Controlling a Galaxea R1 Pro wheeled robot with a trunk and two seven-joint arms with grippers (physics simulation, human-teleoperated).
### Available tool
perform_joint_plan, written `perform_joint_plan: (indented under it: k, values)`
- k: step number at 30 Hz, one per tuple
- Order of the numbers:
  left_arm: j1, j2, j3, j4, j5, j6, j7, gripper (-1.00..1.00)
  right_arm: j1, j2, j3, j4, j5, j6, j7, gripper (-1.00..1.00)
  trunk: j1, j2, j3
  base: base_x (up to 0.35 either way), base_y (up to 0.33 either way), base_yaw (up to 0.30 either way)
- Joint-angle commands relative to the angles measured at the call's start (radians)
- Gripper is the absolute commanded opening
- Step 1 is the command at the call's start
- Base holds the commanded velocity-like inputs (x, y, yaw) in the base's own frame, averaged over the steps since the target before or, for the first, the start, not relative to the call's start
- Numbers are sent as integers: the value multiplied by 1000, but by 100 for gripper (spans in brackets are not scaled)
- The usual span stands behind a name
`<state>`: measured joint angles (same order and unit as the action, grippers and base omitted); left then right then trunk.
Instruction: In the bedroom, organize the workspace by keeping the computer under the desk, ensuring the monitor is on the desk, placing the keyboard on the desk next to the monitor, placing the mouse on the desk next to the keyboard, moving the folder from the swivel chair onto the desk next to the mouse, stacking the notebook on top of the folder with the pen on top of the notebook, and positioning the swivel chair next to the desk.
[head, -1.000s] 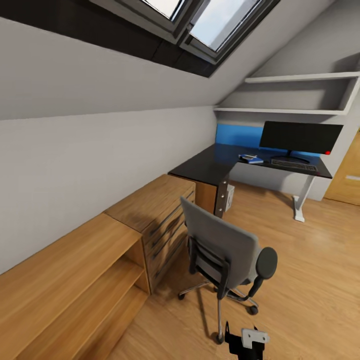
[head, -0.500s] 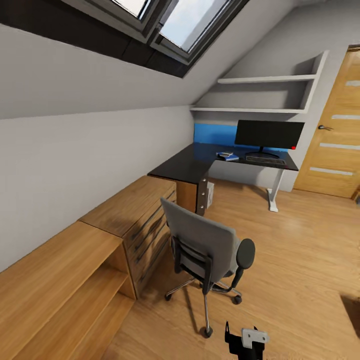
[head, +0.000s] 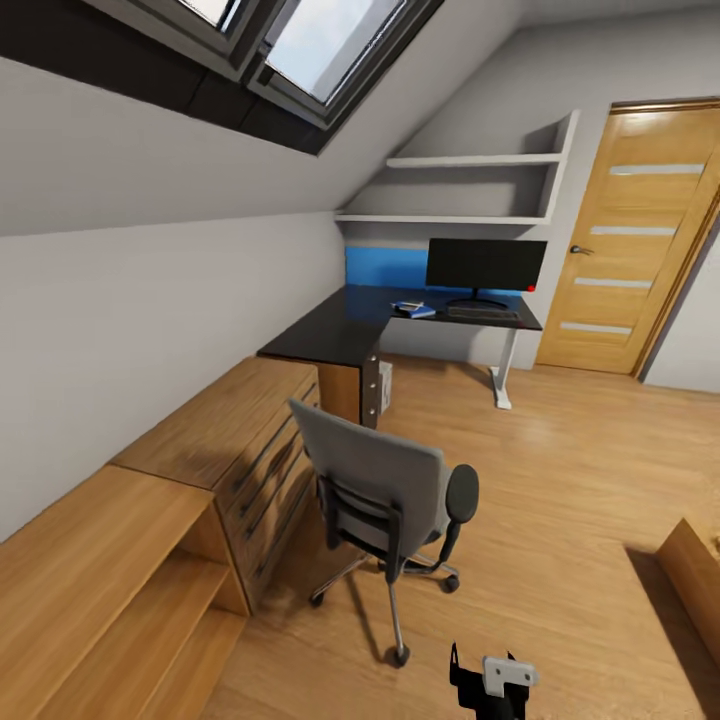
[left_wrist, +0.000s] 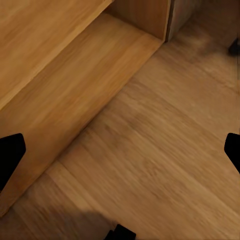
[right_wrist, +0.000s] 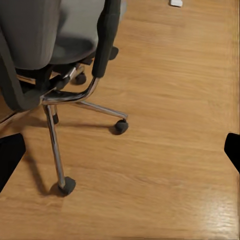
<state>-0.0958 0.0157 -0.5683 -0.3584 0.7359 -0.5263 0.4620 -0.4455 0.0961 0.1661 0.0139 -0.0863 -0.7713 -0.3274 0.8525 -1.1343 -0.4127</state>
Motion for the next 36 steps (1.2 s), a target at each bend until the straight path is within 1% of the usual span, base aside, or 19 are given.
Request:
perform_joint_plan:
  k: [1, 17, 23, 32, 36]
  values:
    - [0, 1, -9, -2, 5, -2, 8, 100, -1, 1, 9, 1, -9, -4, -2, 100, 0, -1, -1, 0, 182, -290]
    - [0, 1, -9, -2, 5, -2, 8, 100, -1, 1, 9, 1, -8, -3, -2, 100, 0, -1, -1, 0, 65, -290]
    - [0, 1, -9, -2, 5, -2, 7, 100, -1, 1, 9, 1, -8, -4, -2, 100, 0, -1, -1, 0, 211, -290]
    - [0, 1, -9, -2, 5, -1, 7, 100, -1, 1, 9, 1, -7, -3, -2, 100, 0, -1, -1, 0, 284, -290]
    - [0, 1, -9, -2, 5, -1, 7, 100, -1, 1, 9, 1, -8, -3, -2, 100, 0, -1, -1, 0, 150, -218]
